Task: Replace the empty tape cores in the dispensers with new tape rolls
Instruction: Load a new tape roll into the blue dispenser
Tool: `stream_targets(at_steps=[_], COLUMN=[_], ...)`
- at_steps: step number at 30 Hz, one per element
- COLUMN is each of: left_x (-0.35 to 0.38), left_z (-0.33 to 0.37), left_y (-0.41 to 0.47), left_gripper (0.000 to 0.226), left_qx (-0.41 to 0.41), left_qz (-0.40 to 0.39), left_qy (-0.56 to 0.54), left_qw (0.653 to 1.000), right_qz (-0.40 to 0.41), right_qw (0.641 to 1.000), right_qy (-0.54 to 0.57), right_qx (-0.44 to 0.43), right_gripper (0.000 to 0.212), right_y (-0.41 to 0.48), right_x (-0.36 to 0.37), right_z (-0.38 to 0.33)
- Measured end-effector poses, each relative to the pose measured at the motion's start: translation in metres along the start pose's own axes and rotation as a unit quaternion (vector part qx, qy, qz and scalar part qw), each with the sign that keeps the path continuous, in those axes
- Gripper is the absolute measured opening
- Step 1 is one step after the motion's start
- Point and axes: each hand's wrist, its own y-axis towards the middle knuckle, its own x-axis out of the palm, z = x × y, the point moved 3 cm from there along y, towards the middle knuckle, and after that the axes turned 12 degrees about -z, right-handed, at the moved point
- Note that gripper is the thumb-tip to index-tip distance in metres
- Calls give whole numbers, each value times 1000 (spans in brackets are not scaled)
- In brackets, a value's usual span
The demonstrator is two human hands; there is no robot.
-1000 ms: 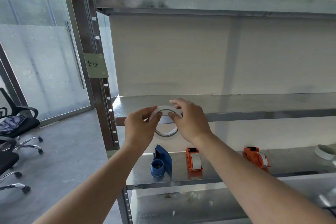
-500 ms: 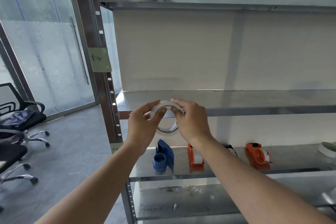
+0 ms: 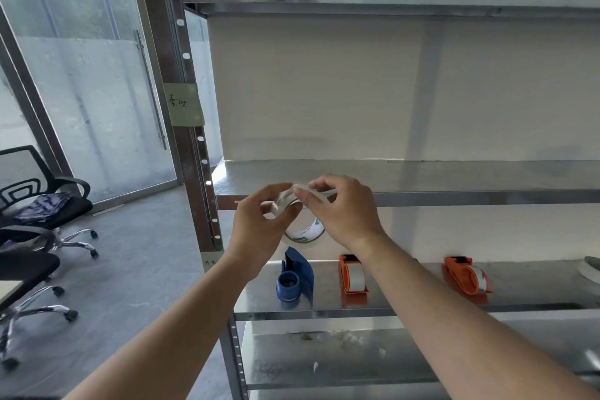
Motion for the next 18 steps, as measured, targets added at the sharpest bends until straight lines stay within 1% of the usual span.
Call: stream_targets(at_steps=[3,7,12,15,18], left_x=[1,4,9,11,11], left_z=[1,-3,-8,-11,-14], left_y=[1,1,0,1,2], left_gripper=[35,37,39,42,41], left_qx=[4,12,1,-14,-26], left_qz=[-6,-21,-24,-20,-12], left_qy=[15,31,63,74,56], left_qw=[1000,999,998,997,998], right_qz=[16,15,-9,-15,-9], right_qw=[1000,999,997,997,997], right_qy=[5,10,16,13,8], right_qx=[20,46,79,81,72], right_gripper=[43,41,36,31,23], right_y=[-1,-2,0,1,3], right_x=[-3,-3,-5,-5,-4], right_z=[2,4,8,7,9])
